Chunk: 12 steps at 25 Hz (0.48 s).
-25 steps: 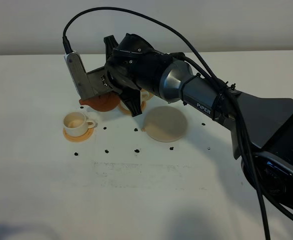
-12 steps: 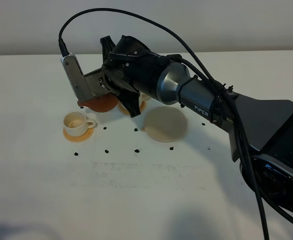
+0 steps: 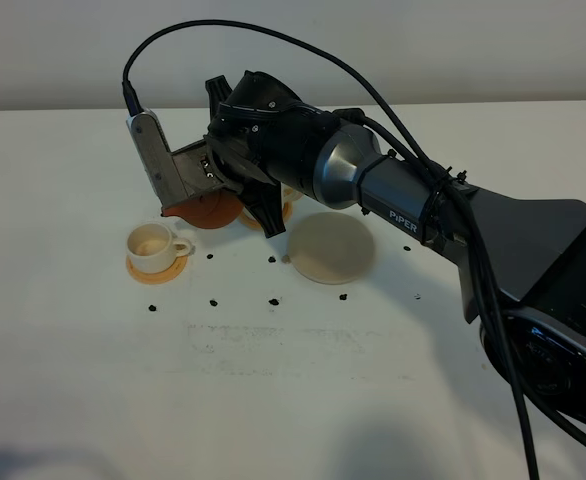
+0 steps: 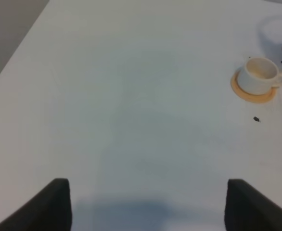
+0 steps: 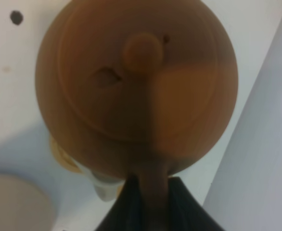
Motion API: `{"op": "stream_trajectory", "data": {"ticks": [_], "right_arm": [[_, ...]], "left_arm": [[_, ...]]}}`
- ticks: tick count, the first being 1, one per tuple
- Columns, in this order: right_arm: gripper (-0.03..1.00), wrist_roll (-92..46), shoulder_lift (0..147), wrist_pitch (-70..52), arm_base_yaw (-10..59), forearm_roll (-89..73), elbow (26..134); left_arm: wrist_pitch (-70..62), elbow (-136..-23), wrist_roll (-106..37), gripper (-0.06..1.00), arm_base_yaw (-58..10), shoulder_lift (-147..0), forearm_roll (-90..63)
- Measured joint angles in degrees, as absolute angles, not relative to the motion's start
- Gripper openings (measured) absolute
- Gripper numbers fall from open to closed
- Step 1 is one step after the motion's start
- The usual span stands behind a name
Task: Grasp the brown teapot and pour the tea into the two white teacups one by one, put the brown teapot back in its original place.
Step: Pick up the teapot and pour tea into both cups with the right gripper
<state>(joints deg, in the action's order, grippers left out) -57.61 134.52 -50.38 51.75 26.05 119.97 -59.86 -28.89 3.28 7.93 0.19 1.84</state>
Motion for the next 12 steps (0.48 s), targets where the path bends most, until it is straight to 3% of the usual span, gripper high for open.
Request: {"op": "stream_trajectory", "data": {"ticks": [12], "right_arm": [[0.09,-57.6,134.5,-47.3,51.8,25.5,117.1]], "left_arm": [[-59.9,-28.9,3.3,0.67,7.9,0.2,1.8]]}}
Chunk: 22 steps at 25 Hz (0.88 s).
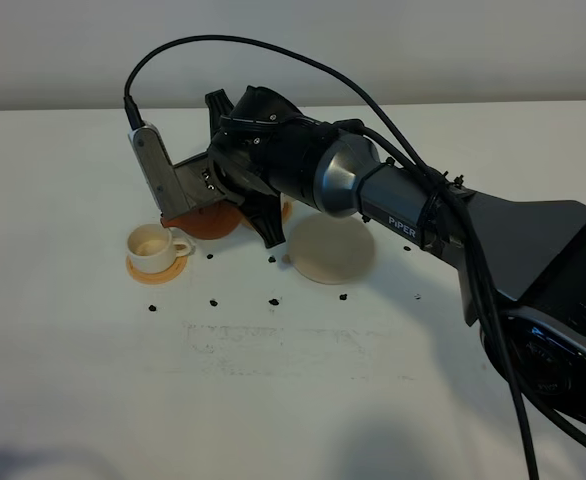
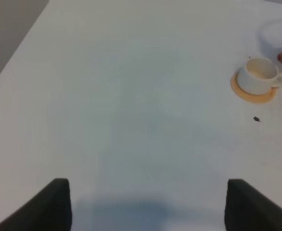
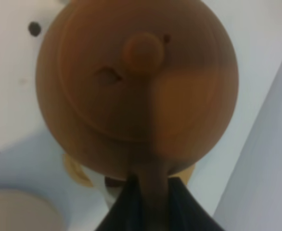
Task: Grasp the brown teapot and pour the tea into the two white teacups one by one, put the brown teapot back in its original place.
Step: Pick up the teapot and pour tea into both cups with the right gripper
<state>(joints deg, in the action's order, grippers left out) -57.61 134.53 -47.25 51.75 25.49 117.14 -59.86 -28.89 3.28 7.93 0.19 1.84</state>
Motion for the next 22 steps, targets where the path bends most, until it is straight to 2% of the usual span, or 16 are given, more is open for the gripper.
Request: {"op": "stream_trajectory", "data": {"ticks": [22], "right_arm": [[0.09,-57.6,134.5,-44.7,52.9,29.3,117.1]], "left_arm": [[-59.9,-28.9,3.3,0.67,7.9,0.2,1.8]]}}
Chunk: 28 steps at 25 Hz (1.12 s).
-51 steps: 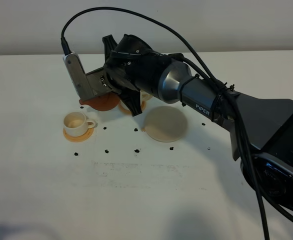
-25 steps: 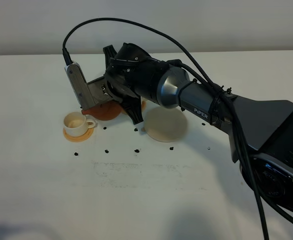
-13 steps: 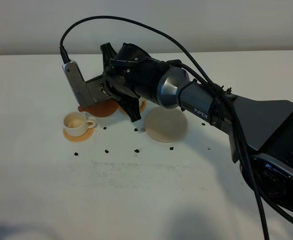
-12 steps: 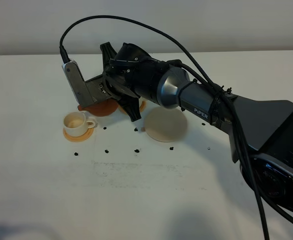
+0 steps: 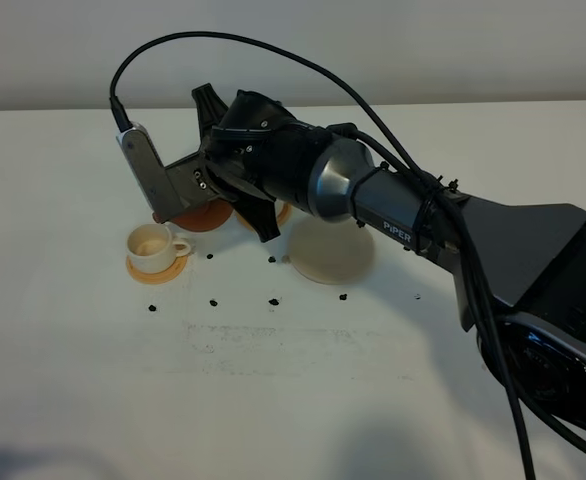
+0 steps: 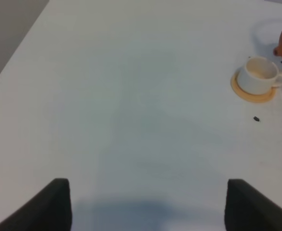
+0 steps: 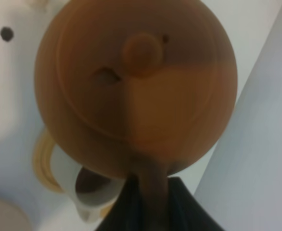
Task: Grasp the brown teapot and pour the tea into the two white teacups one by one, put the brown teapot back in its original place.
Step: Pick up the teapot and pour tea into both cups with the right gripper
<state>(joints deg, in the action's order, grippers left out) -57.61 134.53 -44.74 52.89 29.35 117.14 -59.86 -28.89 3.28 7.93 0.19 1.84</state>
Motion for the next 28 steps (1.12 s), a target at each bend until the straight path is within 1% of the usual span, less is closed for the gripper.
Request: {"op": "stream_trajectory", "data": {"ticks": [14,28], "right_arm": [[0.09,-57.6,134.5,-44.5,53.7,29.8,117.0],[0.09,-56.5,134.5,-43.0,53.8,34.0,117.0]], "left_arm": [[-59.9,-28.9,3.3,0.67,7.9,0.2,1.8],[-59.9,-28.9,3.3,0.67,7.9,0.2,1.8]]}}
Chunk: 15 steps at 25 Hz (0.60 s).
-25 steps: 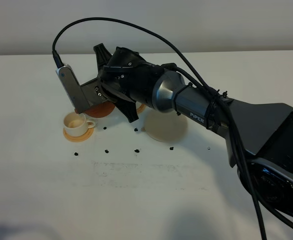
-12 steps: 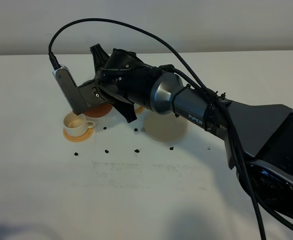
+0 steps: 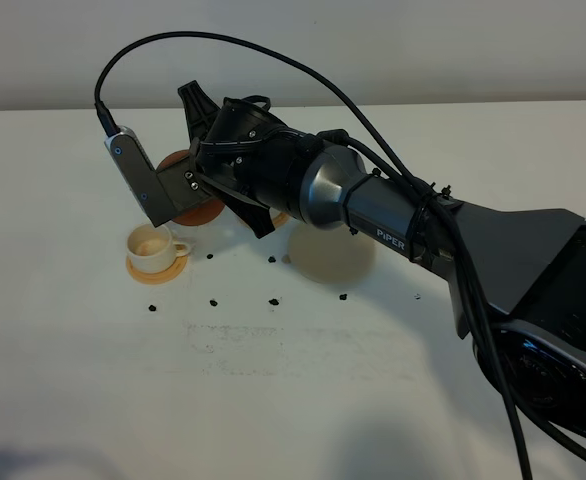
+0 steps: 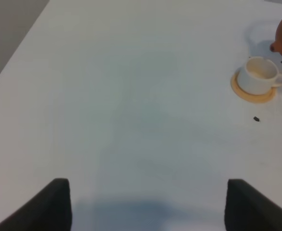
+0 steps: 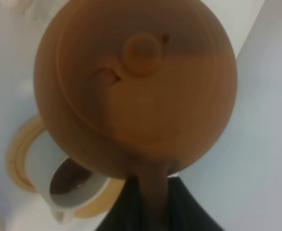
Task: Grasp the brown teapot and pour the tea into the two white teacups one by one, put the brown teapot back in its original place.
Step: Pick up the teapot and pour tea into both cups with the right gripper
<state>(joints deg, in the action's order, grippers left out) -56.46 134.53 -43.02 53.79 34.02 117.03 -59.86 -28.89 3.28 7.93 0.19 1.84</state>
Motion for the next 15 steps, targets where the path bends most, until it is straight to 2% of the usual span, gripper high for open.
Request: {"op": "stream_trajectory", "data": {"ticks": [15], "right_arm": [[0.09,-56.3,132.9,-44.2,54.4,35.5,116.6]], "left_arm": [[-59.9,-28.9,3.3,0.67,7.9,0.2,1.8]]}}
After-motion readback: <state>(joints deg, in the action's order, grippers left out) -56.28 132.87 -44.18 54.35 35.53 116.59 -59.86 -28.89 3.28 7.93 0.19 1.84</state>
